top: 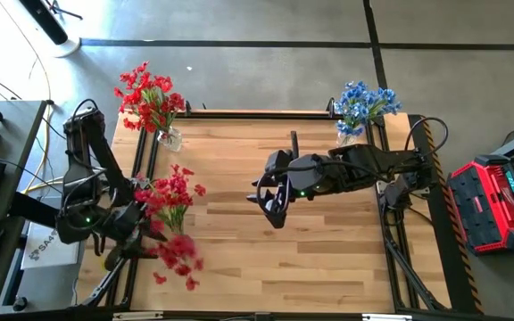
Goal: Sort flowers into vase by color
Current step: Put the red flower into the violet transparent vase
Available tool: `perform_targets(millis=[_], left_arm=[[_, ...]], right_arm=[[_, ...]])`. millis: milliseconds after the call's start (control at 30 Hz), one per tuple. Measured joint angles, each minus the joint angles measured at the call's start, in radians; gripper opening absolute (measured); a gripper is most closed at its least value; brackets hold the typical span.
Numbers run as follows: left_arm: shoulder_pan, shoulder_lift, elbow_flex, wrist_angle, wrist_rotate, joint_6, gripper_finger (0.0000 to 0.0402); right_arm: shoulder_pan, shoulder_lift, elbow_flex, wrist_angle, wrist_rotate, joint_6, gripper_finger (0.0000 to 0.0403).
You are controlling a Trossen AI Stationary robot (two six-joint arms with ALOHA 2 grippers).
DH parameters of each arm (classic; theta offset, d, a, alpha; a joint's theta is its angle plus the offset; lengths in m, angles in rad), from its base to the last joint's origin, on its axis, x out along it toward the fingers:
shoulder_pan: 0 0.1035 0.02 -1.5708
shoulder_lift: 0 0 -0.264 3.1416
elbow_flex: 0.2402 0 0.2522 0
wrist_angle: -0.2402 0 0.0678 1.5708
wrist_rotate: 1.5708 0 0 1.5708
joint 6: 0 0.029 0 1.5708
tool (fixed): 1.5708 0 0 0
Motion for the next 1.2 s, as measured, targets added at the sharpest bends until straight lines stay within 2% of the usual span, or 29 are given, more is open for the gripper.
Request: perform_targets(millis=[167, 533, 867, 1067, 1200], left_arm=[[0.0, -0.031, 0.0, 0.104, 0.022, 0.122, 0.0226], [-0.001, -0.109, 0.0, 0.165, 0.019, 0.258, 0.0225], [-0.001, -0.184, 0.0, 0.428, 0.018, 0.586, 0.0225], [-0.001, -0.236, 0.0, 0.526, 0.013, 0.76, 0.0225], [-0.001, -0.269, 0.001, 0.542, -0.061, 0.819, 0.0223]], right_arm=[[0.0, 0.0, 0.0, -0.009, -0.001, 0.002, 0.0184], [0.0, 0.0, 0.0, -0.012, -0.022, 0.015, 0.0184], [0.0, 0.0, 0.0, -0.033, -0.02, 0.056, 0.0184], [0.005, 0.0, 0.0, -0.136, 0.074, 0.088, 0.0184], [0.022, 0.0, 0.0, -0.234, 0.163, 0.115, 0.0184]])
